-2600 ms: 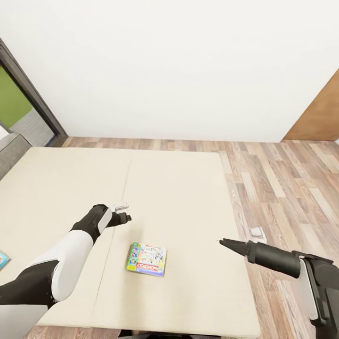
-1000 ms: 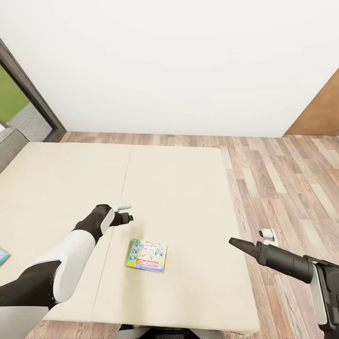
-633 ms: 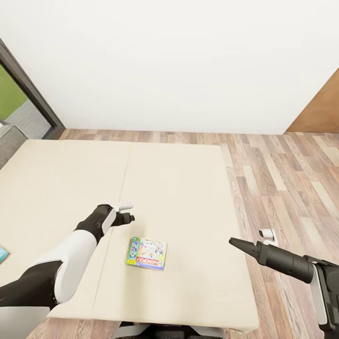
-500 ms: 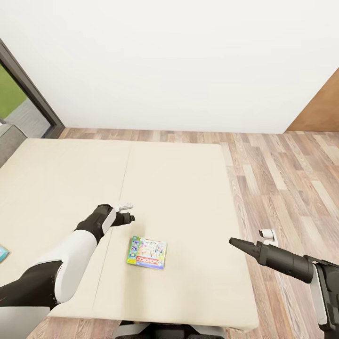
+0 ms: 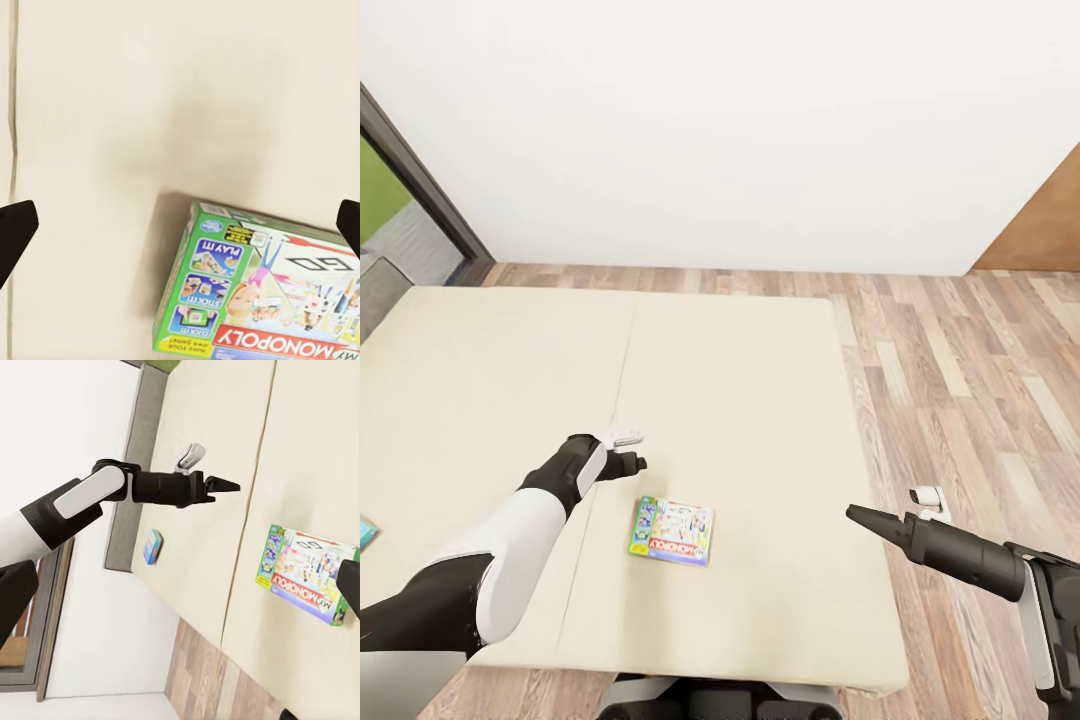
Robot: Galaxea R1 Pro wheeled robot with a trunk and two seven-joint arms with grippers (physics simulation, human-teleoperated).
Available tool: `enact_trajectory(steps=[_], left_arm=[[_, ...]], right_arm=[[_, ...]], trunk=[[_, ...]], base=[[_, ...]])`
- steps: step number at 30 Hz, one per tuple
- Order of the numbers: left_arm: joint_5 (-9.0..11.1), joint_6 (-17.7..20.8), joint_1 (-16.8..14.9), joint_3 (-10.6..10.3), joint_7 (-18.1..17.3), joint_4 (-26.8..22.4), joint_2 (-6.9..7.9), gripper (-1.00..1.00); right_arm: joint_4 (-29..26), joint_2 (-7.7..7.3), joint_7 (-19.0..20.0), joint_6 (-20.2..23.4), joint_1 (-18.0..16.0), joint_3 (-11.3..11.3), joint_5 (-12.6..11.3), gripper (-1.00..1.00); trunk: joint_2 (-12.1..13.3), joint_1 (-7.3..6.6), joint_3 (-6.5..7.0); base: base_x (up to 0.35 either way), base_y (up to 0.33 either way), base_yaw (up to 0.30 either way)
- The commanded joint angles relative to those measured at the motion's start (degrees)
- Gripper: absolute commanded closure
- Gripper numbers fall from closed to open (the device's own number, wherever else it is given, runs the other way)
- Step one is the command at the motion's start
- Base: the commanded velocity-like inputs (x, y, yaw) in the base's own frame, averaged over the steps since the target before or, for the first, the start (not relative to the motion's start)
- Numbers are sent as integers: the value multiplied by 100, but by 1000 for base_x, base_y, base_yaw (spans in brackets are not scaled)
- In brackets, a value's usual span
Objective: Put all the toys in the child's room - the three board games (two on the bed and one on the table), the two jigsaw puzzles on the table, and the tennis ball on the table - inside the toy box on the table in the child's room.
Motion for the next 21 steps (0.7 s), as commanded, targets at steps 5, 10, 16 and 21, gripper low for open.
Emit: enact_trajectory(steps=[5,10,16,21], left_arm=[[-2,31,0,30,-77,-9,-1,-100],[-4,29,10,23,-330,-9,13,-100],[-18,-9,22,13,-681,-9,41,-100],[-23,-77,30,11,-741,-9,58,-100]], right_arm=[[-1,0,10,59,-3,-2,-12,-100],[-1,0,12,59,-3,-2,-12,-100],[-1,0,13,59,-3,-2,-12,-100],[-1,3,13,59,-3,3,-12,-100]], trunk=[[-8,2,-54],[-8,2,-101],[-8,2,-158],[-8,2,-205]], base=[[0,0,0],[0,0,0],[0,0,0],[0,0,0]])
